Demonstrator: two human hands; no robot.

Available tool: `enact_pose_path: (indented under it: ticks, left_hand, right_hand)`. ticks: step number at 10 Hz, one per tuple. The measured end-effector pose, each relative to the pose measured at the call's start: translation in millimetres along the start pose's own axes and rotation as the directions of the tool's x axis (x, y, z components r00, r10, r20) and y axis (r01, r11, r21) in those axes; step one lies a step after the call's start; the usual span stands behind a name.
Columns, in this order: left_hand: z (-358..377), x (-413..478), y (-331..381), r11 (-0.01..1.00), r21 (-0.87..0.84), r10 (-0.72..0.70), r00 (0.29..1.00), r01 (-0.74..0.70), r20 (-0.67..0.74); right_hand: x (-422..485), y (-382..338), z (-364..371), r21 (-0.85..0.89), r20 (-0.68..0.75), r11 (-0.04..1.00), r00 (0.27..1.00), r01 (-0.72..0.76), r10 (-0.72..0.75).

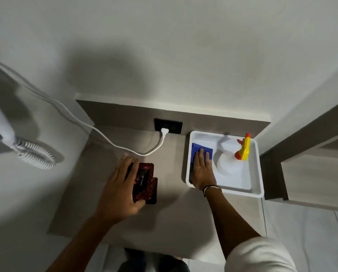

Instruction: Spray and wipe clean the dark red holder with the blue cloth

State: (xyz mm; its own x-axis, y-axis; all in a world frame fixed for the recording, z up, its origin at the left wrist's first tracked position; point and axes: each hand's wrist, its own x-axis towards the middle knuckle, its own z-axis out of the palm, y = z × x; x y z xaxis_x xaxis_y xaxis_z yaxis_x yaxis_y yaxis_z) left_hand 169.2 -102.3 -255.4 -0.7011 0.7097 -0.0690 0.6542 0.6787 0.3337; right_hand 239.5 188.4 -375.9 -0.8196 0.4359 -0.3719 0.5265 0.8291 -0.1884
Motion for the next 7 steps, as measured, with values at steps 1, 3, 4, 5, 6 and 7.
enact_pose_path:
  ticks: [1,3,4,5,6,7]
  left_hand:
    - [3,0,-3,0.999,-0.013,0.034,0.997,-0.035,-0.064]
    - [8,-1,-8,0.997,0.033,0.075,0.994,-0.072,-0.078]
    - [8,1,-9,0.993,0.087,0.083,0.995,-0.078,-0.056]
    - [5,-3,-10,0.993,0.087,0.084,0.996,-0.080,-0.037]
    - [-9,10,-11,0.994,0.061,0.101,0.990,-0.095,-0.102]
    - [-44,39,-10,0.996,0.061,0.084,0.960,-0.070,-0.268]
  right_hand:
    - [6,-5,6,-0.014,-0.002,0.998,0.998,-0.055,0.055]
    - [0,-4,0,0.049,-0.049,0.998,0.998,-0.038,0.041]
    - [-26,-21,-4,0.259,-0.277,0.966,0.958,0.006,0.068]
    - [-61,-50,-11,0.267,-0.406,0.959,0.914,0.099,0.018]
    - [-72,-73,-34,0.145,-0.516,0.974,0.853,0.177,-0.078]
    - [-76,-89,-83,-0.004,-0.592,0.974,0.784,0.226,-0.185]
